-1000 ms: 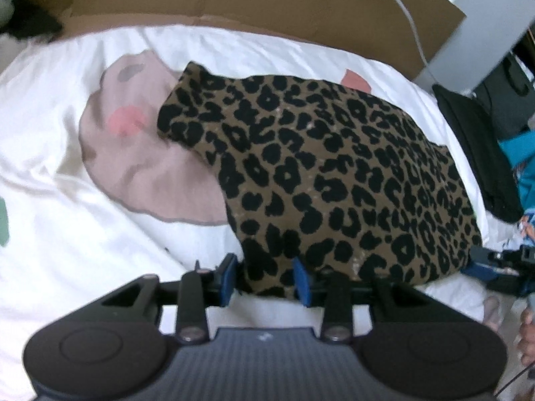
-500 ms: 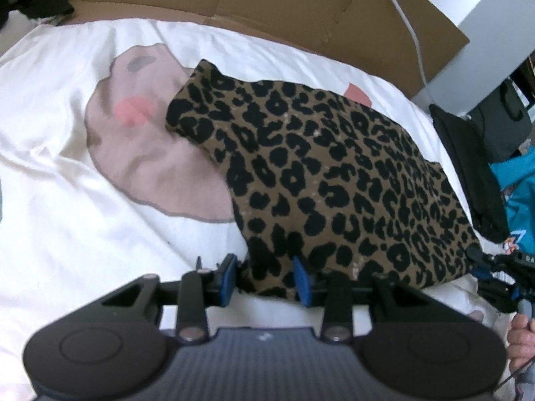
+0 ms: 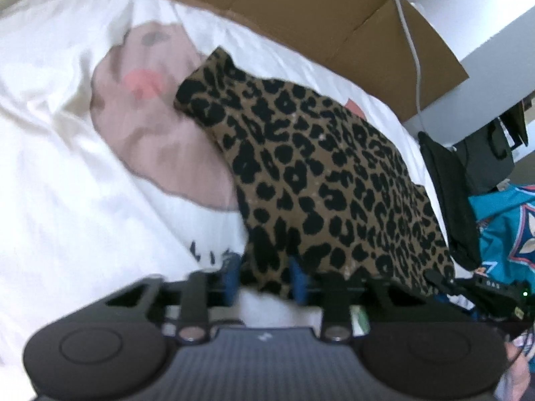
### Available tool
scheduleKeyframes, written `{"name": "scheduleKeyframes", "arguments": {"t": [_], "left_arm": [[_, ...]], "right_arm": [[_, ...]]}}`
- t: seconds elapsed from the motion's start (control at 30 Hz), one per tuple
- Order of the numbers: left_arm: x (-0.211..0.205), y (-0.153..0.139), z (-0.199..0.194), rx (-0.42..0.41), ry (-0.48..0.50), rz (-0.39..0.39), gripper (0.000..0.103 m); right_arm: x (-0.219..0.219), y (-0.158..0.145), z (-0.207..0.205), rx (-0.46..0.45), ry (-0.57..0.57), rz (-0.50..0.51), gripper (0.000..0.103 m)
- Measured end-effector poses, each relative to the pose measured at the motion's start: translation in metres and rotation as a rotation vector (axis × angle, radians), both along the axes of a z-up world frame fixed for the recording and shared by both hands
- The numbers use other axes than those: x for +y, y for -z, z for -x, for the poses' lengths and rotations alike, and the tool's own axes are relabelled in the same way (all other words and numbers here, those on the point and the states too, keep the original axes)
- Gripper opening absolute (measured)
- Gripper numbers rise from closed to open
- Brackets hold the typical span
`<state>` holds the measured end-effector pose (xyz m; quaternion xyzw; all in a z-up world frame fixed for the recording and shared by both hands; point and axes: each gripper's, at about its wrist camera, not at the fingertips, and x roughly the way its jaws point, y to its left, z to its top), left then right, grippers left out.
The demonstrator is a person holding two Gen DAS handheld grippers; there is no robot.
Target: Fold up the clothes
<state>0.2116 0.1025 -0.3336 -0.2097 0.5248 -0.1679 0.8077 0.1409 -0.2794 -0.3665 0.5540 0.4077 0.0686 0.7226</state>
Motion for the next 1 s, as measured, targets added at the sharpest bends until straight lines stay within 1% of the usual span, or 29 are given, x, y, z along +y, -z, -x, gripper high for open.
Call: {"name": "scheduleKeyframes", "arguments": {"t": [0.03,0.1,0.2,0.4,0.6,0.67,0.8,0.9,1.0], "left_arm": [[0.0,0.0,-0.001,0.005,0.001,-0.001,0.017],[-0.001,-0.003,-0.004,0.009,0.004,-0.004,0.013],[0.001,-0.011,-0.004,0.002,0.009,0.008,0.01],[0.011,-0.03,-0.001,-0.012,0.026,0.019,0.009],[0.013,-0.042,-0.003,0.026,0.032,-0.005,0.009],[0.015,-0.046,0.002,0.037,0.041,-0.016,0.009],[0.017,-0.053,0.015,0.057,0.106,-0.065,0.009],[0.016,-0.055,0.02,0.079,0.116,-0.058,0.009],[0.009,-0.053,0.023,0.105,0.128,-0.043,0.009]], "right_arm": [[0.001,-0.001,0.0,-0.003,-0.003,0.004,0.01],[0.001,-0.003,0.002,-0.009,-0.01,0.011,0.009],[0.001,-0.006,0.004,-0.018,-0.017,0.009,0.008],[0.007,-0.015,0.011,-0.028,-0.062,0.003,0.008],[0.018,-0.015,0.021,-0.007,-0.117,0.002,0.008],[0.021,-0.014,0.025,-0.002,-0.138,0.004,0.008],[0.026,-0.017,0.029,-0.002,-0.179,0.013,0.007],[0.025,-0.022,0.029,-0.01,-0.189,0.027,0.007],[0.019,-0.028,0.027,-0.021,-0.167,0.045,0.007]]}}
